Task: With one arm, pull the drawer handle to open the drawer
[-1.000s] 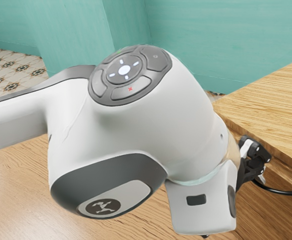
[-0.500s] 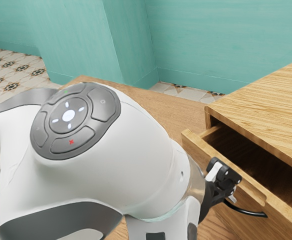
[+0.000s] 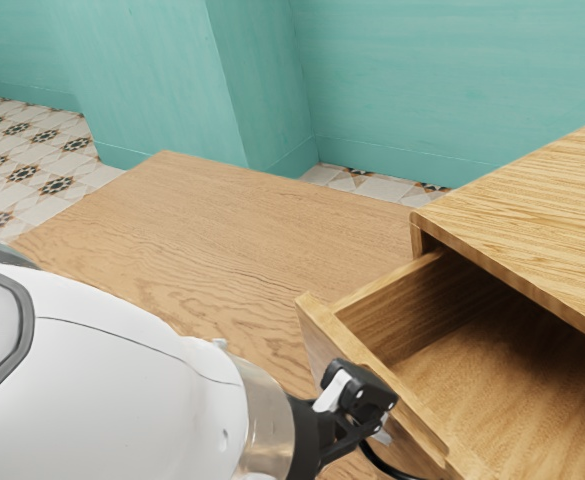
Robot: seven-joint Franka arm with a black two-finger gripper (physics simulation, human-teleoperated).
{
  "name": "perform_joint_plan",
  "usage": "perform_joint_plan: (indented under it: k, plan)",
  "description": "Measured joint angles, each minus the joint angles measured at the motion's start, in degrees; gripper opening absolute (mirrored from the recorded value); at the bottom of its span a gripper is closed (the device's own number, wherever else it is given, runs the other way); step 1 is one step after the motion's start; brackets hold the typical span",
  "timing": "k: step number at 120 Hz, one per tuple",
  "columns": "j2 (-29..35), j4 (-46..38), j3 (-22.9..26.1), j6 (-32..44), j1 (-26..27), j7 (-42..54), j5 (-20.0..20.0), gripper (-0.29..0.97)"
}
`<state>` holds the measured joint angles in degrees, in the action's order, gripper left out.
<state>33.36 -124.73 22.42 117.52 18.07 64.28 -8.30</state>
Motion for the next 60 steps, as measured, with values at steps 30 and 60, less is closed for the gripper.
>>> perform_joint_plan:
  k: [30, 60]
  plan:
    - [-3.76, 15.99, -9.99, -6.44, 9.27, -0.65, 0.26, 0.67]
    - [-27.57, 50.74, -28.85, -32.08, 15.08, -12.85, -0.46, 0.68]
